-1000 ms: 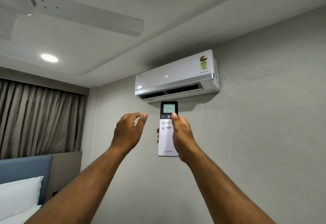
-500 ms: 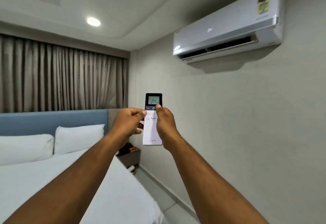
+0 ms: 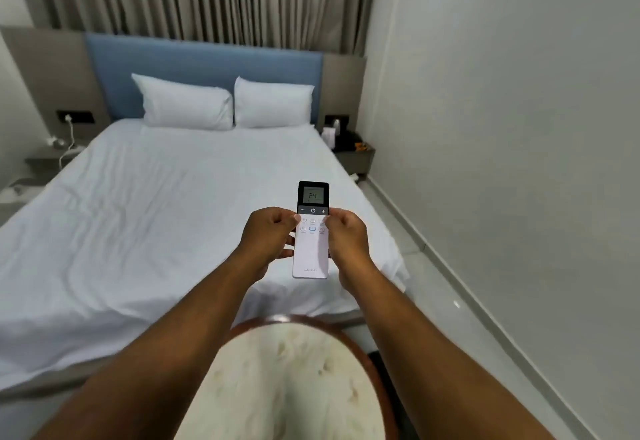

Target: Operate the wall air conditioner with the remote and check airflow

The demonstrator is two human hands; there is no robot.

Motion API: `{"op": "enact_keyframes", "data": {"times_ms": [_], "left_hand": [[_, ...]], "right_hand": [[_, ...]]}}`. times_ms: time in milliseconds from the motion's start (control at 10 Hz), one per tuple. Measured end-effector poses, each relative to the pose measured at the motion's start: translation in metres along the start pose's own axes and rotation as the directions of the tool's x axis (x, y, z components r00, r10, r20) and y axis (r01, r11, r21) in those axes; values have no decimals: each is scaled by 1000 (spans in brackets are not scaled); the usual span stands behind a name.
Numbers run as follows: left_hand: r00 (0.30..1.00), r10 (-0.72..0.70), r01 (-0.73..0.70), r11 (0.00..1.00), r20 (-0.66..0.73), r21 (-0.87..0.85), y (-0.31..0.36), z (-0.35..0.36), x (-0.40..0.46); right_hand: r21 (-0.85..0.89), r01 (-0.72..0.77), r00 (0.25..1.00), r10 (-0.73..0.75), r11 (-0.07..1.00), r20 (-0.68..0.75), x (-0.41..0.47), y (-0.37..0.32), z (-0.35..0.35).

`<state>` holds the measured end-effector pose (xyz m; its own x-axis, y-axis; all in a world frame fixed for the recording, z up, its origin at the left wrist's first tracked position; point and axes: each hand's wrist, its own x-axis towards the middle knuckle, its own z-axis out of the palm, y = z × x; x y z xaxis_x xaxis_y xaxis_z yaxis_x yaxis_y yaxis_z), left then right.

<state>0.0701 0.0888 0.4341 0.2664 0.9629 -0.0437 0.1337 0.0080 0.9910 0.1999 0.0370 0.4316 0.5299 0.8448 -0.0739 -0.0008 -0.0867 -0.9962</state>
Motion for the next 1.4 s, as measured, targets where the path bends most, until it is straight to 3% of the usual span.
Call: {"op": "enact_keyframes", "data": {"times_ms": [100,200,300,600,900,1300,1400], "left_hand": [[997,-76,76,997,-3,-12,-38,-7,-7],[959,-278,278,961,-45,-10,-137,-14,-27],[921,-384,386,923,-71,11,-203,-14,-47],[718,-672,676,735,-182,-51,-396,1,-100],[672,-711,731,682,-207,30,-496,19,-115],[724,-643,688,697,-248,203,-513,22,-120],[779,-582,627,700,-234,342,-505,14,-122]], "right_hand": [[5,-52,999,53,999,-15,-6,40,6],[-45,-259,964,261,965,45,-19,142,29],[-84,-363,928,368,928,61,-33,206,38],[-249,-577,797,603,778,34,-79,394,45],[-443,-516,813,582,733,15,-93,486,49],[-575,-377,834,536,726,129,-96,502,51],[-650,-328,823,546,685,160,-93,497,47]]}}
